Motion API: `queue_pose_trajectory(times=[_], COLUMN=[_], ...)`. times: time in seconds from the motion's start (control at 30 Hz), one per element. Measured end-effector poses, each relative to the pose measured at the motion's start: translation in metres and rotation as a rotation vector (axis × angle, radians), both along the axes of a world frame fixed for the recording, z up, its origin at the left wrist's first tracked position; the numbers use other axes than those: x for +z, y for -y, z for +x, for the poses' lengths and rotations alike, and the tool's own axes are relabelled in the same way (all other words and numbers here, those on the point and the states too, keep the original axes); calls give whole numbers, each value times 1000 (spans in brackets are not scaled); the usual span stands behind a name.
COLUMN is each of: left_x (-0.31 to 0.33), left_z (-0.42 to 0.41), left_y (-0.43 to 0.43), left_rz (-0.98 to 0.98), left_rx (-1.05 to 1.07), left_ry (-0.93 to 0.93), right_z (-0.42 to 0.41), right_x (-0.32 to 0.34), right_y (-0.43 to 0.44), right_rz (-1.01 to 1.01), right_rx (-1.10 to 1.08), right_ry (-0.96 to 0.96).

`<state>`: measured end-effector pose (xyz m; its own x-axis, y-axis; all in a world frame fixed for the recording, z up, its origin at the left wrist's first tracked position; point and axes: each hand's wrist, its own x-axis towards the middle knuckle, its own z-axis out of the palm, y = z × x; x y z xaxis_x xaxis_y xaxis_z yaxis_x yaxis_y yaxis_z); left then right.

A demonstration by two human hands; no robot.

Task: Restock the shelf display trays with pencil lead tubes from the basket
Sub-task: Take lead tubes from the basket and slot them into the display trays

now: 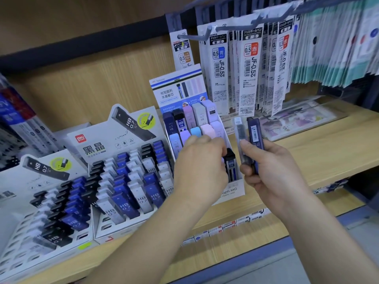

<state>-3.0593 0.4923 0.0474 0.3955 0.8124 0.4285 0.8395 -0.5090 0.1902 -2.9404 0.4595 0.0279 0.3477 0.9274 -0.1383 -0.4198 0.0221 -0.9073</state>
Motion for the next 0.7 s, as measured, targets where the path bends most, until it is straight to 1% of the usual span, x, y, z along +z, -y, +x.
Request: queue_pose_trajectory(times=[0.13,0.17,0.2,0.23,0.27,0.33,0.37,0.4,0.47,0.57,0.63,0.7], left_x=[-7,-6,-3,1,8,20,25,28,32,34,35,35], left_z=[2,1,-1,-4,-7,-14,-18,-23,-31,-42,-48,-52], left_y=[5,7,9,11,13,13,13,13,11,9,9,9], left_rz=[72,66,44,-4,-97,-393,-528,-603,-640,-669,-650,-586], left_rx=[33,33,33,28,20,-72,-130,-176,-249,-354,-332,-257], left_ry=[-8,16,79,199,371,780,925,998,1033,1009,1010,1029], right_z=[0,1,2,3,5,7,7,7,7,5,2,-1], right_x=[0,0,0,1,3,6,7,8,10,12,13,14], right_y=[1,1,2,3,4,7,9,10,11,14,15,15], right_rz=[41,40,41,46,53,68,73,76,74,60,53,51], right_rx=[27,36,49,68,92,145,167,189,256,423,497,519], right_ry=[-40,-43,-44,-43,-42,-46,-52,-59,-74,-93,-81,-69])
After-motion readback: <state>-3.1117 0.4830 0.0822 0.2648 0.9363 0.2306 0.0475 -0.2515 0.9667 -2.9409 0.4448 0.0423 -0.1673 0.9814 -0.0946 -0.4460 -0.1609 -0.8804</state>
